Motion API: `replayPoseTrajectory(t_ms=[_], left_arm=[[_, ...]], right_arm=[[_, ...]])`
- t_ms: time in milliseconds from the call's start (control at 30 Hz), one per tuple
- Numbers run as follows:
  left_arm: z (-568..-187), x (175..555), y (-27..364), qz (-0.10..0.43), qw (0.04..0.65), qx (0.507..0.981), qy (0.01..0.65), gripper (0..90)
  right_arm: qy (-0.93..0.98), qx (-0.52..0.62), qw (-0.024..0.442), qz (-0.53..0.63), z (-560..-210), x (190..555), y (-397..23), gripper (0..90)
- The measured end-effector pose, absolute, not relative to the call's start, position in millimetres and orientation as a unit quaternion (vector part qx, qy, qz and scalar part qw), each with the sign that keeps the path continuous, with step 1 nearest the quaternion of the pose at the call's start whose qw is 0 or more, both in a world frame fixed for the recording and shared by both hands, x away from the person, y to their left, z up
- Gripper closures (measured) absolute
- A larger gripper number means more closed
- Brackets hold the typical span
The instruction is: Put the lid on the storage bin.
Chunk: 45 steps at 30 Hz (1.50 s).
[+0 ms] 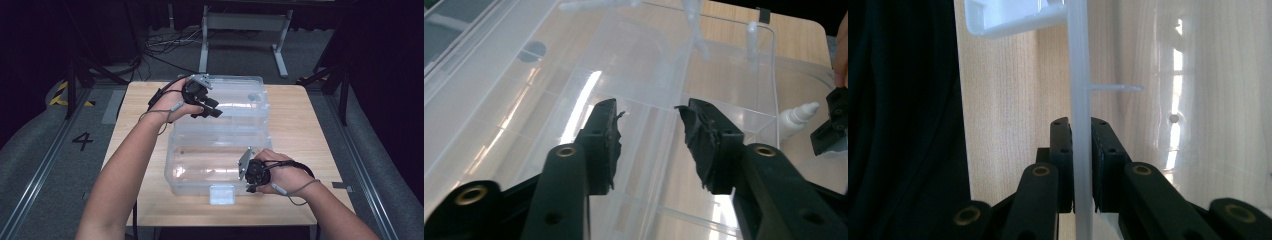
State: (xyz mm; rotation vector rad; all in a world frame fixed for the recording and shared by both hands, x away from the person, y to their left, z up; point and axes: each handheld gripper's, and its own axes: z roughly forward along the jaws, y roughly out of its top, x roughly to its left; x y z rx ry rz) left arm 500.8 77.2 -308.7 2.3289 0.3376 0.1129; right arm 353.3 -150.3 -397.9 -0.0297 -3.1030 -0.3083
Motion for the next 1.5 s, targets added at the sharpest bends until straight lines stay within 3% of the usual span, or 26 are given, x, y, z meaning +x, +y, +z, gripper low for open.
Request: replayPoseTrajectory(t_ms=[133, 267, 733, 1500], left_arm=[[-309.6, 500.5, 76.8, 0.051, 0.376, 0.916, 0.128, 65.9], [-307.2, 498.1, 76.9, 0.048, 0.364, 0.923, 0.114, 82.5], [-306.0, 496.2, 76.1, 0.019, 0.366, 0.919, 0.147, 84.3], [-300.0, 480.9, 73.1, 0.03, 0.364, 0.921, 0.136, 84.9]], right_arm=[[-0.995, -0.011, 0.014, -0.101, -398.2, 353.6, -150.7, 82.2], [-0.995, -0.011, 0.014, -0.101, -398.5, 353.7, -150.8, 82.2], [-0.995, -0.013, 0.017, -0.1, -399.6, 354.0, -150.7, 82.0], [-0.995, -0.011, 0.015, -0.101, -399.5, 353.8, -151.1, 82.2]])
